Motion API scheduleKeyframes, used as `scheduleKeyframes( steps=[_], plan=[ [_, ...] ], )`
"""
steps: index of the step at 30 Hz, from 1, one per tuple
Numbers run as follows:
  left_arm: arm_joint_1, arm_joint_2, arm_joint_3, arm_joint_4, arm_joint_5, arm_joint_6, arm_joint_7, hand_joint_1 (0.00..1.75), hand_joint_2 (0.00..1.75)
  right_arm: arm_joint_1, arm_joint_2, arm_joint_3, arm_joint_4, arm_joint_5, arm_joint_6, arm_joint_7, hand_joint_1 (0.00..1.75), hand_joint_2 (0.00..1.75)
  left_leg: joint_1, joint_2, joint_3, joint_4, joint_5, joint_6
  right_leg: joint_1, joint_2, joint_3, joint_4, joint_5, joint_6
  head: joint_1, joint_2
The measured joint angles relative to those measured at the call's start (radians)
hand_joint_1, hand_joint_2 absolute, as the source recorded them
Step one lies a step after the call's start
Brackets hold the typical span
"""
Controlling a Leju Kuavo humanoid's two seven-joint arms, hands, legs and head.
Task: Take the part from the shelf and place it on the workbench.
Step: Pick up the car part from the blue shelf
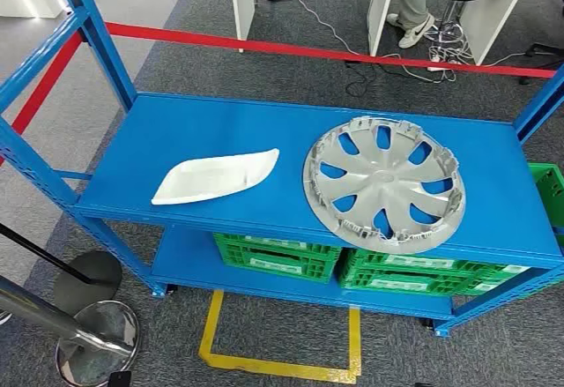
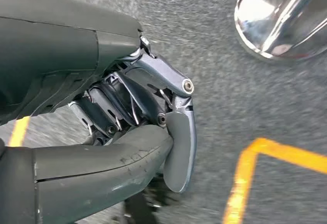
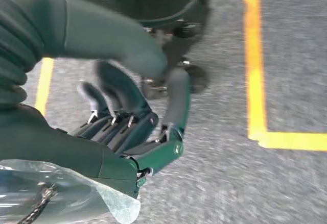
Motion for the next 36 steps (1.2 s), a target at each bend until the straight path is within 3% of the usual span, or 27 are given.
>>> scheduleKeyframes(
  steps=[1,5,15,19,23,36],
  plan=[
    [-0.001,-0.001,0.005,0.002,0.004,0.0,-0.009,1.69,1.75,-0.002,0.001,-0.003,0.002,-0.002,-0.002,-0.009,0.0,1.75,0.0,0.0,0.0,0.0,0.0,0.0,0.0,0.0,0.0,0.0,0.0,0.0,0.0,0.0],
    [-0.011,-0.012,0.045,0.018,0.039,-0.002,-0.085,0.0,1.75,-0.016,0.003,-0.032,0.016,-0.018,-0.025,-0.09,0.0,1.75,0.0,0.0,0.0,0.0,0.0,0.0,0.0,0.0,0.0,0.0,0.0,0.0,0.0,0.0],
    [-0.007,-0.013,0.175,-0.025,0.055,-0.046,-0.244,0.0,1.75,-0.047,0.005,-0.097,0.012,-0.001,-0.12,-0.296,0.0,1.75,0.0,0.0,0.0,0.0,0.0,0.0,0.0,0.0,0.0,0.0,0.0,0.0,0.0,0.0],
    [-0.004,-0.012,0.247,-0.086,-0.001,-0.056,-0.253,0.0,0.0,-0.061,0.008,-0.125,-0.011,0.029,-0.159,-0.341,0.0,1.75,0.0,0.0,0.0,0.0,0.0,0.0,0.0,0.0,0.0,0.0,0.0,0.0,0.0,0.0],
    [0.012,-0.016,0.303,-0.18,-0.068,-0.054,-0.256,0.0,1.75,-0.07,0.012,-0.15,-0.032,0.061,-0.191,-0.372,0.0,1.75,0.0,0.0,0.0,0.0,0.0,0.0,0.0,0.0,0.0,0.0,0.0,0.0,0.0,0.0],
    [0.067,-0.042,0.32,-0.635,-0.22,0.069,-0.257,0.0,1.75,-0.08,0.014,-0.201,-0.029,0.106,-0.195,-0.342,0.0,1.75,0.0,0.0,0.0,0.0,0.0,0.0,0.0,0.0,0.0,0.0,0.0,0.0,0.0,0.0]
  ],
)
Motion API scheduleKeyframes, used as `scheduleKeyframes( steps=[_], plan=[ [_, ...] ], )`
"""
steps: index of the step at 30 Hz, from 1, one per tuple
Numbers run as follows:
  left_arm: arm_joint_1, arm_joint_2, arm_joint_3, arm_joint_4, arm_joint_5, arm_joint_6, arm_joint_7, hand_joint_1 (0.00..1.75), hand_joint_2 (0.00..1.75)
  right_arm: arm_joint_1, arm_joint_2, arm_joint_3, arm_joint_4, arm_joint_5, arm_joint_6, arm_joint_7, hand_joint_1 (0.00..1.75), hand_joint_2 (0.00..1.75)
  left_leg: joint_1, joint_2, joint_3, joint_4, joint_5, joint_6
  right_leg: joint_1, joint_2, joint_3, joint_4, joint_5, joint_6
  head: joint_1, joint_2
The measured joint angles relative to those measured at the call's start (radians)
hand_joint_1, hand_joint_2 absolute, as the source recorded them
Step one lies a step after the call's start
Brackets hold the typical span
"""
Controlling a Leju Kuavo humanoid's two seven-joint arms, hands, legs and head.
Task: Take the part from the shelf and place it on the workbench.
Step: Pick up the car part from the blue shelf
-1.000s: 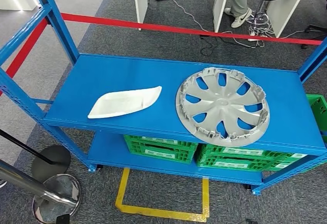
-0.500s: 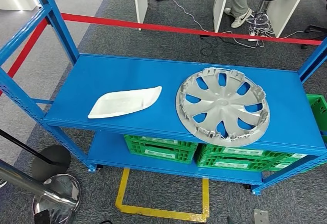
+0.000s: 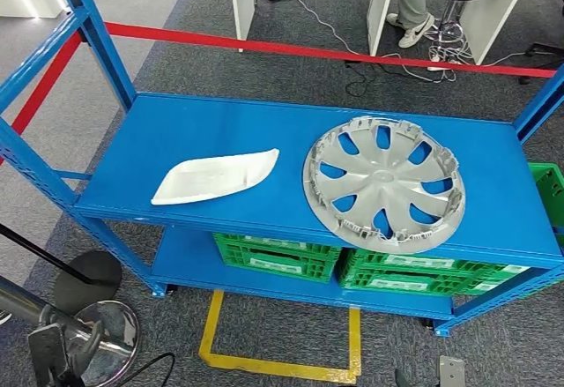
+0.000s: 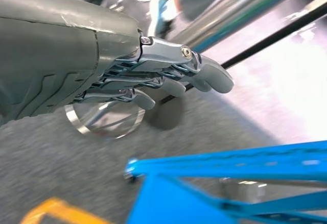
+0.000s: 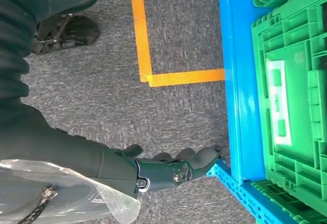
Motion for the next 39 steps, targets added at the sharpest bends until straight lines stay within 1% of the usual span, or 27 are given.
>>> scheduleKeyframes(
  steps=[4,8,13,16,19,23,29,39],
  plan=[
    [0.014,-0.001,-0.019,-0.076,-0.02,0.034,0.002,0.0,1.75,0.002,0.0,-0.005,0.003,0.005,0.001,0.012,0.0,1.75,0.0,0.0,0.0,0.0,0.0,0.0,0.0,0.001,0.0,0.0,0.0,0.0,0.0,0.0],
    [0.035,0.003,-0.066,-0.188,-0.059,0.058,0.002,0.0,1.75,0.007,0.001,-0.005,0.01,0.016,0.006,0.033,0.0,0.0,0.0,0.0,0.0,0.0,0.0,0.0,0.0,0.0,-0.001,0.0,0.0,0.0,0.0,0.0],
    [0.039,0.018,-0.136,-0.324,-0.141,0.072,0.002,0.0,1.75,0.011,0.008,-0.005,0.025,0.039,0.029,0.078,0.0,0.0,0.0,0.0,0.0,0.0,0.0,0.0,0.0,0.001,-0.001,0.0,0.0,0.0,0.0,0.0],
    [0.031,0.03,-0.177,-0.379,-0.199,0.072,0.005,0.0,1.75,0.013,0.01,-0.005,0.03,0.054,0.041,0.108,0.0,0.0,0.0,0.0,0.0,0.0,0.0,0.0,0.0,0.001,-0.001,0.0,0.0,0.0,0.0,0.0],
    [0.012,0.047,-0.226,-0.425,-0.26,0.072,0.014,0.0,1.75,0.017,0.012,-0.005,0.033,0.068,0.049,0.137,0.0,0.0,0.0,0.0,0.0,0.0,0.0,0.0,0.0,0.001,-0.001,0.0,0.0,0.0,0.0,0.0],
    [-0.036,0.075,-0.307,-0.478,-0.354,0.069,0.048,0.0,1.75,0.02,0.016,-0.005,0.04,0.089,0.062,0.178,0.0,0.0,0.0,0.0,0.0,0.0,0.0,0.0,0.0,0.001,-0.001,0.0,0.0,0.0,0.0,0.0],
    [-0.124,0.111,-0.421,-0.51,-0.488,0.049,0.143,0.0,1.75,0.024,0.025,-0.005,0.053,0.122,0.078,0.233,0.0,0.0,0.0,0.0,0.0,0.001,0.0,0.0,0.0,0.001,-0.001,0.0,0.0,0.0,0.0,0.0],
    [-0.296,0.15,-0.577,-0.505,-0.688,0.009,0.345,0.0,1.75,0.024,0.04,-0.005,0.073,0.174,0.098,0.308,0.0,0.0,0.0,0.0,0.0,0.001,0.0,0.0,0.0,0.002,-0.001,0.0,0.001,0.0,0.0,0.0]
  ],
)
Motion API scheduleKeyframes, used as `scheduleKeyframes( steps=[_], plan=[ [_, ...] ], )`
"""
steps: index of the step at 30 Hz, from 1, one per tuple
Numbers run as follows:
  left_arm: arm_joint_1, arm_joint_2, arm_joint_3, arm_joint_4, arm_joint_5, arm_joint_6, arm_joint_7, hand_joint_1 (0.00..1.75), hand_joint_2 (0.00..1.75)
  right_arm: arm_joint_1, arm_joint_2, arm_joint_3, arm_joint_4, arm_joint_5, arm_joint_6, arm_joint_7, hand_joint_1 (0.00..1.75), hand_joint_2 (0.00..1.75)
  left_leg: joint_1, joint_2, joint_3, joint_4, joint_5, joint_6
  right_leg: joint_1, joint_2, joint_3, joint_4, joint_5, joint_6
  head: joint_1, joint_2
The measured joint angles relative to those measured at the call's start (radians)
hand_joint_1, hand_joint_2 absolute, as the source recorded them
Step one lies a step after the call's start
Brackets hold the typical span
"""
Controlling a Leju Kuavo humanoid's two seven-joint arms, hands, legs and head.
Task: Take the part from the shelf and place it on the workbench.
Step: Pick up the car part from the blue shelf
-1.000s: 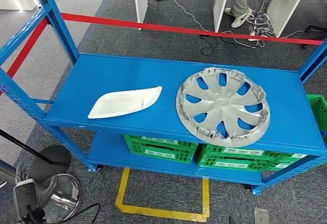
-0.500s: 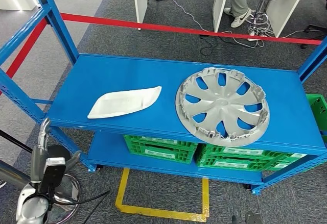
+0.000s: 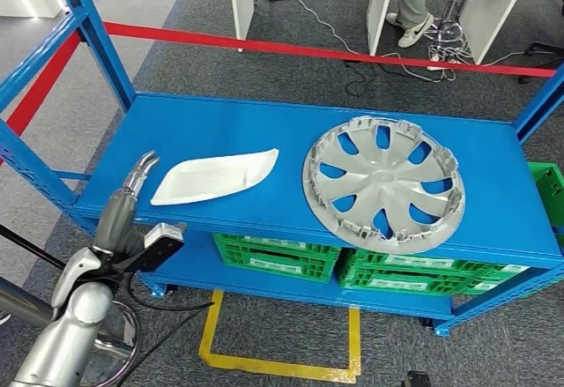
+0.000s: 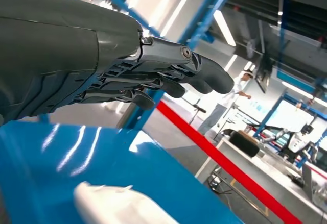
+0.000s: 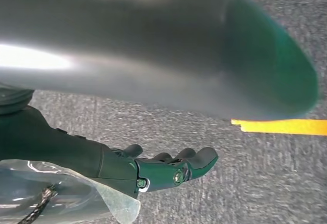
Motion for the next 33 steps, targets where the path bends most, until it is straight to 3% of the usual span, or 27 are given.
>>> scheduleKeyframes(
  steps=[11,19,26,33],
  plan=[
    [-0.194,0.019,-0.084,0.118,-0.144,-0.052,0.245,0.0,1.75,-0.001,0.003,0.0,0.016,0.059,0.025,0.065,0.0,0.0,0.0,0.0,0.0,0.0,0.0,0.0,0.0,0.0,0.0,0.001,0.0,0.0,0.0,0.0],
    [-0.288,0.047,-0.088,0.267,-0.162,-0.093,0.335,0.0,1.75,-0.002,0.004,0.0,0.02,0.081,0.031,0.076,0.0,0.0,0.0,0.0,-0.001,0.0,0.0,0.0,0.0,0.0,-0.001,0.002,0.0,0.0,0.0,0.0],
    [-0.32,0.07,-0.095,0.362,-0.049,-0.211,0.285,0.0,1.75,-0.004,0.004,0.0,0.022,0.111,0.045,0.079,0.0,0.0,0.0,0.001,-0.001,0.0,0.0,0.0,0.0,0.001,-0.001,0.002,0.0,0.0,0.0,0.0],
    [-0.327,0.084,-0.11,0.392,-0.005,-0.25,0.261,0.0,1.75,-0.006,0.004,0.0,0.023,0.118,0.048,0.078,0.0,0.0,0.0,0.0,-0.001,0.0,0.0,0.0,0.0,0.0,-0.001,0.002,0.0,0.0,0.0,0.0]
  ],
)
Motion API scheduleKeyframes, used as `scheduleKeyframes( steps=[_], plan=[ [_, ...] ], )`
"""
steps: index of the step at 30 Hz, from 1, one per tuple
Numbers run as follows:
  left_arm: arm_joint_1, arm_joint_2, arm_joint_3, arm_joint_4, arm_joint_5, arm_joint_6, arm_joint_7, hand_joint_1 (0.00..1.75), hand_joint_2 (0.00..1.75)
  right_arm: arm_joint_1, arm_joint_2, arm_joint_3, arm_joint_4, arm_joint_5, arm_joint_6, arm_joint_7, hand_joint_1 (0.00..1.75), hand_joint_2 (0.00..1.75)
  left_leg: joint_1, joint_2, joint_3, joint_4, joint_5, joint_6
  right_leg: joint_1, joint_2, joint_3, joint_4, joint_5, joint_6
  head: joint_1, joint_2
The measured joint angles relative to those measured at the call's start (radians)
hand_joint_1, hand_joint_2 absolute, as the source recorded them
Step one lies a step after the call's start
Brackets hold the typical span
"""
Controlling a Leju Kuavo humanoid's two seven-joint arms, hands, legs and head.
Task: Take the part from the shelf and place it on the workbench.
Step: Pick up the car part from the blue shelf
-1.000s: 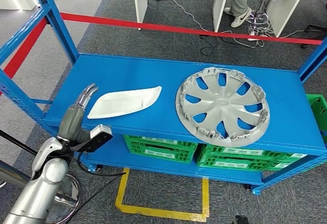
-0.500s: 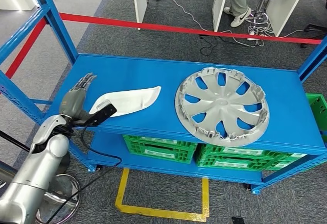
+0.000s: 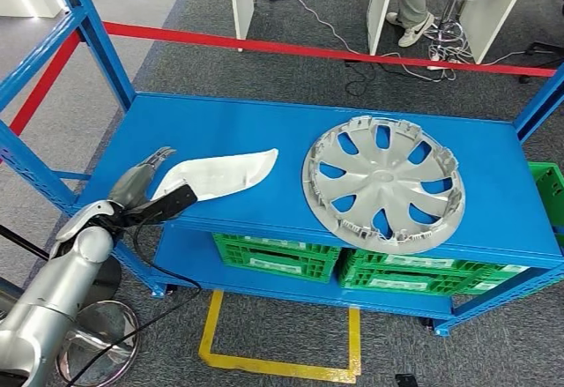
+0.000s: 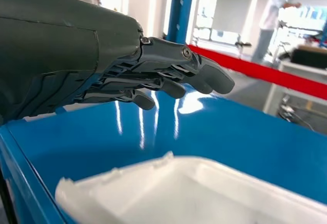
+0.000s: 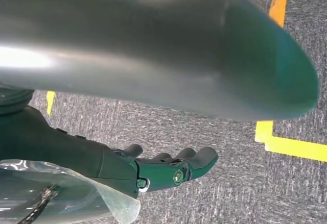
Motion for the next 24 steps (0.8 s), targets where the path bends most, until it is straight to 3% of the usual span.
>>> scheduleKeyframes(
  steps=[6,13,24],
  plan=[
    [0.0,0.022,-0.037,0.003,0.079,-0.037,-0.043,0.0,1.75,-0.003,0.0,0.0,0.0,0.018,0.004,-0.006,0.0,0.0,0.0,0.0,0.0,0.0,0.0,0.0,0.0,0.0,0.0,0.0,0.0,0.0,0.0,0.0],
    [-0.008,0.041,-0.089,0.008,0.063,-0.038,0.007,0.0,1.75,-0.009,0.0,0.0,0.0,0.031,0.008,-0.006,0.0,0.0,0.0,0.0,0.0,0.0,0.0,0.0,0.0,0.0,0.0,0.0,0.0,0.0,0.0,0.0],
    [-0.073,0.032,-0.141,0.077,0.018,-0.016,0.043,0.0,1.75,-0.015,0.0,0.0,0.0,0.047,0.01,0.006,0.0,0.0,0.0,0.0,0.0,0.0,0.0,0.0,0.0,0.0,0.0,0.0,0.0,0.0,0.0,0.0]
  ],
)
